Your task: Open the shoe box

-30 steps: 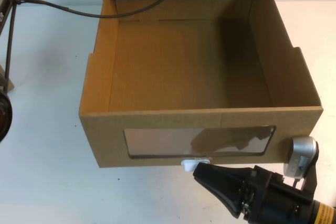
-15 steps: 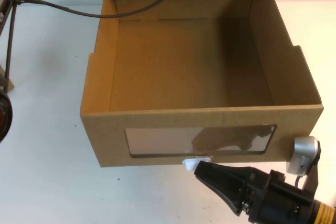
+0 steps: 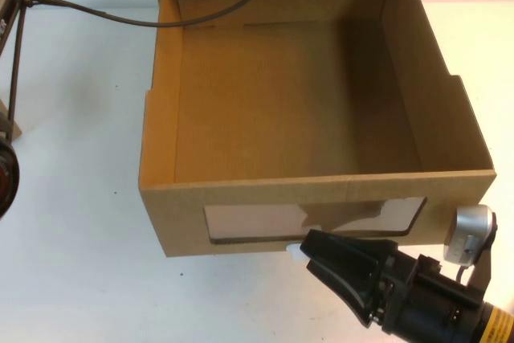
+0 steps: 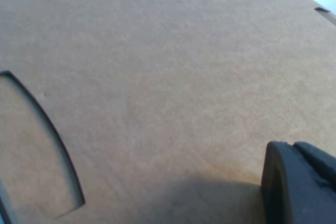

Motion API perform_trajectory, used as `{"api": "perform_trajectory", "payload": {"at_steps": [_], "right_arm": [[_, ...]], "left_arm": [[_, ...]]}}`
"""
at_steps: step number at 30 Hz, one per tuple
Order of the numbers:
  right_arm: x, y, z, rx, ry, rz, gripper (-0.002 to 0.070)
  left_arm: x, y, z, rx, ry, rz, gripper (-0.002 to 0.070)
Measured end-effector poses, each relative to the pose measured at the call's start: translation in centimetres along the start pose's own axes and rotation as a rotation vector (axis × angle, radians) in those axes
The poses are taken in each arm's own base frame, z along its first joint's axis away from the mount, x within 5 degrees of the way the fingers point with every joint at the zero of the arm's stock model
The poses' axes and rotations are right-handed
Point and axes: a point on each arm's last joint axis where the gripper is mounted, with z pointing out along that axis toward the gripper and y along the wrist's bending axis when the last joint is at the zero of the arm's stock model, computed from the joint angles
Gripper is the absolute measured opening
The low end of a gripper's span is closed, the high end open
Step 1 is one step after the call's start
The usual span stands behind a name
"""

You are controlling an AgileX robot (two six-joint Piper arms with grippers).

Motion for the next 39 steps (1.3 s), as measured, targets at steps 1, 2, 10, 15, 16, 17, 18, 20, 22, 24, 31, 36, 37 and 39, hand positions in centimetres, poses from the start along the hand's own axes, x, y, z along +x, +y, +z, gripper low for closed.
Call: {"api": "perform_trajectory", "payload": {"at_steps": [1,2,10,15,16,17,18,20,22,24,31,36,37,39], "right_arm": [[0.0,0.0,0.0,0.0,-0.002,0.001,0.038],[0.0,0.0,0.0,0.0,0.0,0.001,0.0382],[-0.4,0.0,0.0,0.004,-0.053,0.02,0.0383],[-0.6,-0.1,0.0,0.006,-0.068,0.013,0.0383],[-0.6,0.0,0.0,0.006,-0.067,0.012,0.0383],[-0.5,0.0,0.0,0.006,-0.064,0.011,0.0384],[-0.5,0.0,0.0,0.006,-0.062,0.01,0.0384],[-0.5,0.0,0.0,0.005,-0.057,0.007,0.0386],[-0.4,0.0,0.0,0.004,-0.05,0.002,0.0393],[-0.3,0.0,0.0,0.003,-0.039,-0.005,0.0402],[0.1,0.1,0.0,-0.006,0.001,-0.025,0.0413],[0.3,0.1,0.0,-0.007,0.023,-0.036,0.0413],[0.3,0.1,0.0,-0.008,0.03,-0.039,0.0413],[0.5,0.1,0.0,-0.01,0.047,-0.045,0.0413]], "left_arm": [[0.0,0.0,0.0,-0.001,-0.001,0.0,-0.0001],[0.0,0.0,0.0,-0.001,-0.001,0.0,0.0008],[-0.1,-0.2,0.0,0.008,-0.008,-0.018,0.0249],[-0.2,-0.4,0.0,0.016,-0.012,-0.026,0.0336],[-0.2,-0.4,0.0,0.018,-0.013,-0.028,0.0341],[-0.2,-0.4,0.0,0.02,-0.015,-0.031,0.0344],[-0.2,-0.5,0.0,0.022,-0.016,-0.034,0.0347],[-0.2,-0.5,0.0,0.023,-0.017,-0.036,0.035],[-0.4,-0.6,-0.2,0.023,-0.021,-0.035,0.0351],[-0.6,-0.6,-0.3,0.022,-0.024,-0.032,0.0353],[-1.4,-0.9,-1.9,0.007,-0.006,0.011,0.0375],[-2.7,-1.7,-3.7,0.007,-0.017,0.038,0.038],[-3.0,-1.9,-4.1,0.009,-0.023,0.043,0.0381],[-3.6,-2.3,-4.9,0.013,-0.032,0.052,0.0381]]}}
